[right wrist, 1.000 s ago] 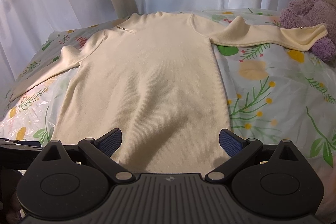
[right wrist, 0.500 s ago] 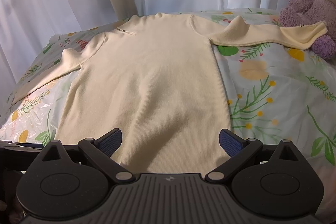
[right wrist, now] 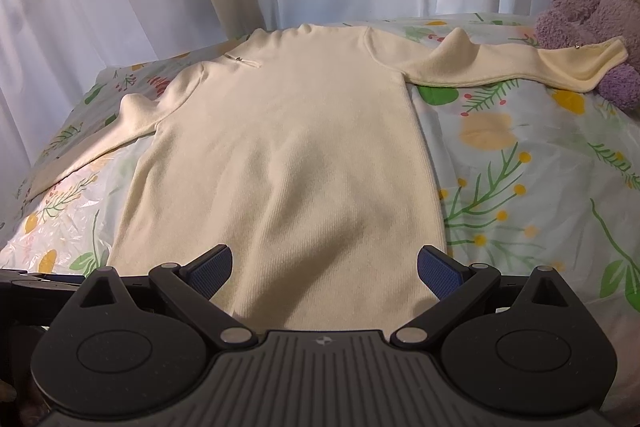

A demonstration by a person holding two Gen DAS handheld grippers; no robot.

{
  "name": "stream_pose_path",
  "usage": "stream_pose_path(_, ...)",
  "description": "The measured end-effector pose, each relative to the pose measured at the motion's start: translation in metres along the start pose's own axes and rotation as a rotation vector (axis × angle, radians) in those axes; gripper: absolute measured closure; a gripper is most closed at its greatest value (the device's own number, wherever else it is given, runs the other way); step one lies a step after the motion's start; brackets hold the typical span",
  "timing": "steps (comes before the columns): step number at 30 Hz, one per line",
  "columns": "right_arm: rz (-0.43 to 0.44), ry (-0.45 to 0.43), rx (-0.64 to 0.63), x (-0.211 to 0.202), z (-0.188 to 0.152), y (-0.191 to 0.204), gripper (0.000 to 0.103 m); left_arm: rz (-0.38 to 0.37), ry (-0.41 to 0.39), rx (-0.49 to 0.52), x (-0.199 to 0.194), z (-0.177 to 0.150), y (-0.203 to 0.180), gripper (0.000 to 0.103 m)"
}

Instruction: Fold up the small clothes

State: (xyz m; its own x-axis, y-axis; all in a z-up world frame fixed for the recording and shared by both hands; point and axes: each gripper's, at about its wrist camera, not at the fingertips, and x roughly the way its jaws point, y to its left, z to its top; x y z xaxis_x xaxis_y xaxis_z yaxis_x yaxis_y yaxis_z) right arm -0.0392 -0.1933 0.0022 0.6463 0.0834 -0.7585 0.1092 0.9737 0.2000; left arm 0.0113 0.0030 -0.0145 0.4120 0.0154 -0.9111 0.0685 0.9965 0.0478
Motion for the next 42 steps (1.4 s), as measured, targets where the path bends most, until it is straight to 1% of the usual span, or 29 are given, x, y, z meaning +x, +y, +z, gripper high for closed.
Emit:
stream_pose_path(6, 0.046, -0.012, 0.036, 0.005, 0.000, -0.006, 0.004, -0.011, 0.008, -0.002, 0.006, 0.002, 0.003, 0.000)
stream_pose_path(8, 0.095, -0.054, 0.065, 0.004, -0.003, -0.012, 0.004, -0.010, 0.014, 0.003, 0.010, 0.003, 0.002, 0.000)
stream_pose_path(10, 0.176, -0.089, 0.112, 0.006, -0.006, -0.021, 0.004, -0.018, 0.015, 0.003, 0.013, 0.004, 0.003, 0.000)
stream_pose_path(11, 0.221, -0.087, 0.151, 0.008, -0.006, -0.028, 0.004, -0.026, 0.007, -0.002, 0.014, 0.005, 0.003, 0.000)
stream_pose_path(12, 0.254, -0.064, 0.194, 0.013, -0.005, -0.035, 0.004, -0.033, -0.004, -0.008, 0.014, 0.007, 0.004, 0.000)
stream_pose_path(14, 0.285, -0.018, 0.284, 0.024, -0.001, -0.049, 0.004, -0.043, -0.035, -0.016, 0.014, 0.013, 0.005, 0.000)
stream_pose_path(15, 0.292, -0.010, 0.343, 0.030, 0.003, -0.062, 0.004, -0.044, -0.050, -0.017, 0.014, 0.017, 0.005, 0.000)
stream_pose_path(16, 0.291, -0.029, 0.391, 0.033, 0.007, -0.074, 0.004, -0.044, -0.068, -0.014, 0.014, 0.021, 0.005, 0.000)
stream_pose_path(17, 0.282, -0.066, 0.437, 0.035, 0.011, -0.088, 0.004, -0.045, -0.096, -0.005, 0.013, 0.025, 0.005, 0.000)
stream_pose_path(19, 0.242, -0.175, 0.520, 0.040, 0.026, -0.124, 0.004, -0.041, -0.165, 0.020, 0.011, 0.036, 0.002, 0.000)
stream_pose_path(20, 0.206, -0.223, 0.544, 0.044, 0.034, -0.142, 0.004, -0.042, -0.190, 0.027, 0.011, 0.041, 0.001, 0.000)
stream_pose_path(22, 0.129, -0.322, 0.598, 0.052, 0.051, -0.183, 0.004, -0.054, -0.212, 0.022, 0.013, 0.051, 0.000, 0.000)
stream_pose_path(24, 0.023, -0.402, 0.644, 0.062, 0.068, -0.226, 0.012, -0.071, -0.227, -0.007, 0.017, 0.060, 0.002, 0.000)
stream_pose_path(25, -0.027, -0.412, 0.659, 0.069, 0.076, -0.244, 0.024, -0.078, -0.229, -0.027, 0.019, 0.062, 0.003, 0.000)
stream_pose_path(26, -0.085, -0.412, 0.684, 0.075, 0.083, -0.262, 0.047, -0.086, -0.224, -0.044, 0.023, 0.065, 0.004, 0.000)
stream_pose_path(27, -0.129, -0.410, 0.716, 0.082, 0.090, -0.280, 0.059, -0.097, -0.217, -0.059, 0.026, 0.066, 0.004, 0.000)
stream_pose_path(28, -0.165, -0.419, 0.745, 0.090, 0.095, -0.298, 0.069, -0.110, -0.212, -0.074, 0.029, 0.066, 0.005, 0.000)
stream_pose_path(30, -0.214, -0.439, 0.780, 0.103, 0.102, -0.325, 0.069, -0.130, -0.197, -0.096, 0.037, 0.065, 0.005, 0.000)
stream_pose_path(32, -0.218, -0.448, 0.795, 0.112, 0.107, -0.341, 0.069, -0.133, -0.176, -0.106, 0.044, 0.065, 0.005, 0.000)
stream_pose_path(33, -0.231, -0.435, 0.794, 0.118, 0.110, -0.345, 0.069, -0.129, -0.167, -0.107, 0.047, 0.065, 0.005, 0.000)
stream_pose_path(35, -0.287, -0.421, 0.762, 0.126, 0.115, -0.345, 0.069, -0.122, -0.157, -0.106, 0.051, 0.067, 0.004, 0.000)
stream_pose_path(36, -0.332, -0.410, 0.740, 0.129, 0.118, -0.345, 0.069, -0.121, -0.158, -0.108, 0.052, 0.068, 0.005, 0.000)
stream_pose_path(37, -0.346, -0.409, 0.730, 0.132, 0.119, -0.346, 0.069, -0.121, -0.160, -0.109, 0.053, 0.069, 0.005, 0.000)
stream_pose_path(40, -0.351, -0.422, 0.739, 0.139, 0.122, -0.353, 0.069, -0.117, -0.166, -0.116, 0.055, 0.072, 0.007, 0.000)
stream_pose_path(42, -0.354, -0.435, 0.721, 0.142, 0.125, -0.356, 0.070, -0.121, -0.166, -0.124, 0.055, 0.074, 0.008, 0.000)
